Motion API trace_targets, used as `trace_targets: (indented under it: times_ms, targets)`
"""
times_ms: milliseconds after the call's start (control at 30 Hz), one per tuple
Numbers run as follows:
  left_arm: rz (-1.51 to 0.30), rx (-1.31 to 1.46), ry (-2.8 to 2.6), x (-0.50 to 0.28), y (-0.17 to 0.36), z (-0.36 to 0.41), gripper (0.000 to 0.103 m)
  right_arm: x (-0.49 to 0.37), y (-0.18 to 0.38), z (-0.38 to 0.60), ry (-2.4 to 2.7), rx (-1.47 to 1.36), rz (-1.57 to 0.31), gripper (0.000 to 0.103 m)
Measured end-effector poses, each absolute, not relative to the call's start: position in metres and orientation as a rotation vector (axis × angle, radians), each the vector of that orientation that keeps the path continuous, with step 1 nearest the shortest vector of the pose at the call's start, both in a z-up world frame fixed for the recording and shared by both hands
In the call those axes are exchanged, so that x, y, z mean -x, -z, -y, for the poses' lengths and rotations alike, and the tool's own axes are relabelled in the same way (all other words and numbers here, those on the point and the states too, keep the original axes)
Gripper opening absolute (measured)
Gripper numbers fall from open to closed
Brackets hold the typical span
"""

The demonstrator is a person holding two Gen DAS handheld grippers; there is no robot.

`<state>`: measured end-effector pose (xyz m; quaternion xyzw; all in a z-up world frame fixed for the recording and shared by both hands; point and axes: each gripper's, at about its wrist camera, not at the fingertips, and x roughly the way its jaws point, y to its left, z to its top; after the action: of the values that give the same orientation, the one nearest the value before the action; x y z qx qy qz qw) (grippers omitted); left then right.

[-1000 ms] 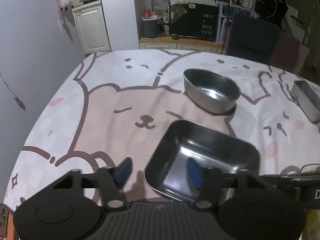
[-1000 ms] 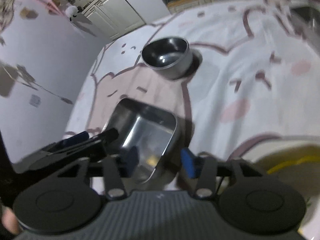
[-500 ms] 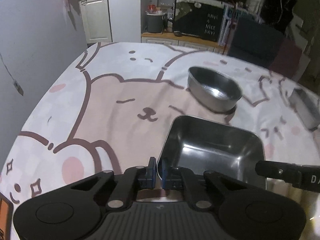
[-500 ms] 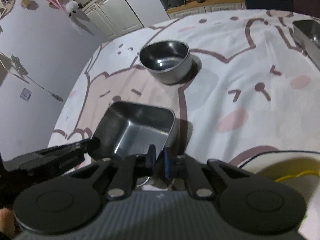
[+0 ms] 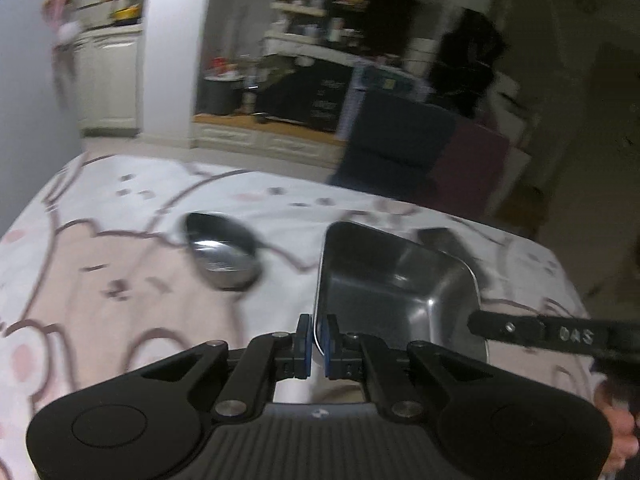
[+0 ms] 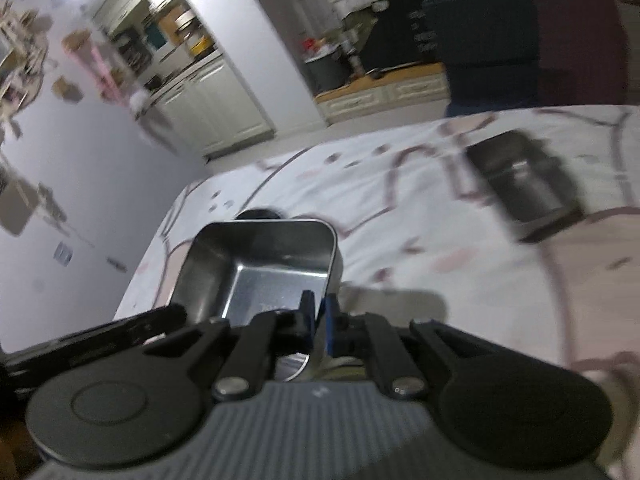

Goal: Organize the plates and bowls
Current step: 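Lift the steel square tray with both tools and carry it toward the nested bowls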

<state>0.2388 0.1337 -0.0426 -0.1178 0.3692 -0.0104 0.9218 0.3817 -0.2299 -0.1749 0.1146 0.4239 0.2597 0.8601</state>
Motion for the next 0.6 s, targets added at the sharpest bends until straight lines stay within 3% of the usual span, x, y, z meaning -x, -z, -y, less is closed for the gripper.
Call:
trace_targets:
  times_ms: [600]
  targets:
    - [-0.897, 0.173, 0.303, -0.240, 0.071, 0.042, 0.008, -0.350, 0.170, 0.415, -0.310, -0.198, -0.884, 0.004]
